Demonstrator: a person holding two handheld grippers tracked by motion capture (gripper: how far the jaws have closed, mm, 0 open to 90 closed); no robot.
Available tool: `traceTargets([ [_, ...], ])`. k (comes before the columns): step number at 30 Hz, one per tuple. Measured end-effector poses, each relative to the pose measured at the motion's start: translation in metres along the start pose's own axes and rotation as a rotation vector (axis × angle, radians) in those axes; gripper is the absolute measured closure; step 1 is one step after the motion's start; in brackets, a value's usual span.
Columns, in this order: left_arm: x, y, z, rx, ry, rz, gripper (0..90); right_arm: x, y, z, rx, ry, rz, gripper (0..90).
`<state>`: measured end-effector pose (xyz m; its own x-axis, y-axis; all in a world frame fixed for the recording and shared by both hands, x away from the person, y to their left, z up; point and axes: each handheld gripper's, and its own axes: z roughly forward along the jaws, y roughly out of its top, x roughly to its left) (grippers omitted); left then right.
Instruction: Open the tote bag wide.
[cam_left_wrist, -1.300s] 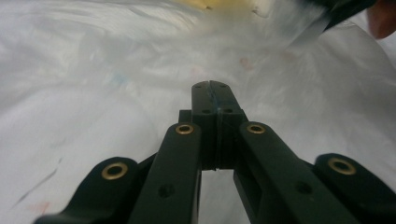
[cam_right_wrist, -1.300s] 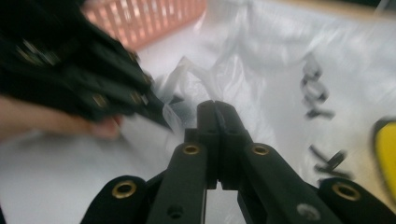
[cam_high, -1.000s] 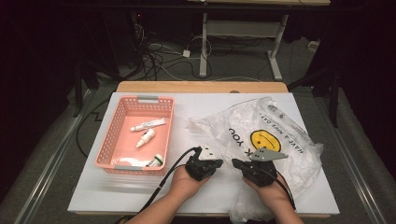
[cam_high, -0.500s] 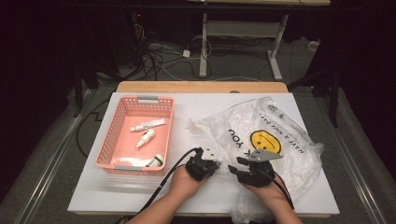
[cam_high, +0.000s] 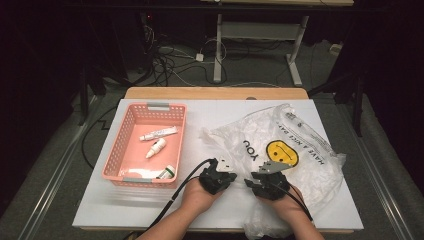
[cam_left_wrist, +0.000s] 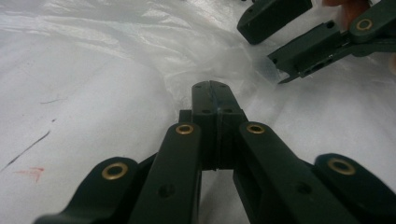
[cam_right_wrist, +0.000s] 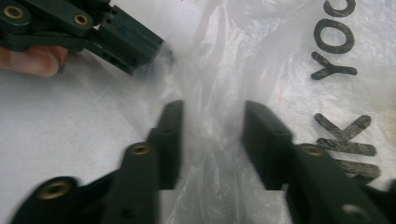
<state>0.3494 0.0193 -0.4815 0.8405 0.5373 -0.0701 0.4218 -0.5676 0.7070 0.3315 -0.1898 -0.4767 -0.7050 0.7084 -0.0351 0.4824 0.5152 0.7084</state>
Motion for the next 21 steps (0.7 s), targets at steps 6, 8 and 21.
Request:
traceTargets([
  [6,0.000,0.000,0.000,0.000,0.001,0.001,88.2,-0.003,0.000,-0.002,0.000,0.034,0.009,86.0],
  [8,0.000,0.000,0.000,0.000,0.002,0.001,88.3,-0.005,-0.001,-0.004,-0.007,0.040,0.019,88.8],
  [21,0.000,0.000,-0.001,0.003,0.002,0.002,88.2,-0.017,0.002,-0.038,-0.169,0.019,0.085,90.0],
])
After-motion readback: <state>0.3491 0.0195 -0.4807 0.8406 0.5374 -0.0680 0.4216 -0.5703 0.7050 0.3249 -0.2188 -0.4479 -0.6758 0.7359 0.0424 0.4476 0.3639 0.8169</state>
